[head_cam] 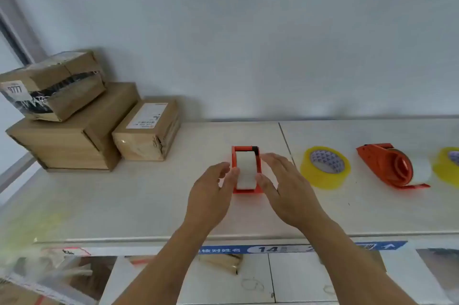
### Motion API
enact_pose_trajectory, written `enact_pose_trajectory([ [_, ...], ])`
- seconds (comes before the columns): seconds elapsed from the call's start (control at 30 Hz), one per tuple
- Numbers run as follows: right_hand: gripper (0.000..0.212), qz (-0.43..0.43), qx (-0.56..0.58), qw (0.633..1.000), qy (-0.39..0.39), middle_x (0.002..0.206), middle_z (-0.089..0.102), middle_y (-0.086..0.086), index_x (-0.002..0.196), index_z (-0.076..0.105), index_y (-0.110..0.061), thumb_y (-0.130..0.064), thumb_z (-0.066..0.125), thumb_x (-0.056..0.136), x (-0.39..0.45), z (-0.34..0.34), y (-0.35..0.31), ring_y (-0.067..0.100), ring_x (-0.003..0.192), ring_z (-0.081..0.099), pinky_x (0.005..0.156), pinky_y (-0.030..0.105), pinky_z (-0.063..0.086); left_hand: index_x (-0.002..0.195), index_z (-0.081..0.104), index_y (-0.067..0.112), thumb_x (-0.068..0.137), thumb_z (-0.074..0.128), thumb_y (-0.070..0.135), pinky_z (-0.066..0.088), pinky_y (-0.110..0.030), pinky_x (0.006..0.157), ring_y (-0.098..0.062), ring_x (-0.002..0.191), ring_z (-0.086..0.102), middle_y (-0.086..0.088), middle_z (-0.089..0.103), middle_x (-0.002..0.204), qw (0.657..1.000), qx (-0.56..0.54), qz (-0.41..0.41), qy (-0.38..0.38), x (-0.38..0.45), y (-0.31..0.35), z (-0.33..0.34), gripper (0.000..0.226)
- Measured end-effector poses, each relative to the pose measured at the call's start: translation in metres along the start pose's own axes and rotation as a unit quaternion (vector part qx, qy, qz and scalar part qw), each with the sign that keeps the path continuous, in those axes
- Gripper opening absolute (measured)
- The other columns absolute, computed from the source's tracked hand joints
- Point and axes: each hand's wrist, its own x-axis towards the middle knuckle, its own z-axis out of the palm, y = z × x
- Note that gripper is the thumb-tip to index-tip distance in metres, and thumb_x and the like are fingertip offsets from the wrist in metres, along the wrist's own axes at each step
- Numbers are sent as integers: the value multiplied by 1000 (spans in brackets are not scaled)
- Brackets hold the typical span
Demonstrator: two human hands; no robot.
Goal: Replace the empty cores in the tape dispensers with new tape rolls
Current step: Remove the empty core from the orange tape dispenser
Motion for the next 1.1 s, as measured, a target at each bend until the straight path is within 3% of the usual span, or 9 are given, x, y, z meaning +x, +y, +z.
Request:
enact_pose_trajectory([
  [0.1,56,68,99,993,-12,151,40,-10,149,33,-26,-50,38,99,12,9,3,7,136,39,109,26,35,126,63,23,98,37,50,39,-5,70,2,95,60,13,68,113,988,-120,-67,-66,7,-4,10,46],
  [0.23,72,116,161,979,-53,150,43,-14,150,31,-30,-71,24,91,16,29,12,5,135,42,111,33,38,117,68,27,98,37,50,43,-10,75,5,99,61,13,70,110,971,-193,-99,-100,8,-9,19,42],
  [0.33,76,117,177,976,-55,143,50,-16,147,36,-33,-76,19,87,14,38,19,4,129,46,108,39,41,113,66,35,100,39,44,45,-14,82,1,104,61,14,69,111,967,-209,-107,-99,9,-10,24,30],
  [0.43,67,127,185,973,-49,139,52,-16,146,38,-34,-69,24,91,14,41,19,3,124,46,107,35,41,110,68,38,101,41,42,49,-18,88,2,102,65,17,73,108,961,-235,-116,-94,11,-9,24,29],
  [0.57,72,114,186,974,-63,128,52,-20,146,35,-36,-74,27,85,14,38,21,4,117,49,100,36,46,108,73,34,98,41,47,53,-14,75,4,91,68,17,76,99,953,-255,-144,-78,13,-5,21,36],
  [0.7,85,97,160,979,-78,130,54,-17,146,34,-36,-85,24,78,18,40,31,1,114,49,98,33,46,95,71,34,95,40,48,50,-6,65,4,85,67,14,76,91,950,-278,-140,-34,17,6,25,34],
  [0.9,90,88,189,975,-81,121,52,-17,147,29,-40,-82,44,69,29,30,31,-1,105,51,85,18,42,93,74,29,101,38,39,54,-15,68,-2,80,70,13,77,86,940,-317,-130,5,28,18,26,38],
  [1.0,95,73,209,969,-105,129,46,-18,148,21,-45,-82,53,67,40,27,32,0,114,47,95,24,43,95,76,28,103,38,37,57,-23,74,-6,83,72,10,79,88,935,-331,-130,2,33,23,25,40],
  [1.1,102,84,266,952,-129,136,45,-20,150,16,-47,-71,65,64,49,24,32,0,122,46,101,28,44,99,74,28,103,39,35,55,-14,66,-4,84,73,11,79,88,928,-345,-142,-9,35,28,27,36],
])
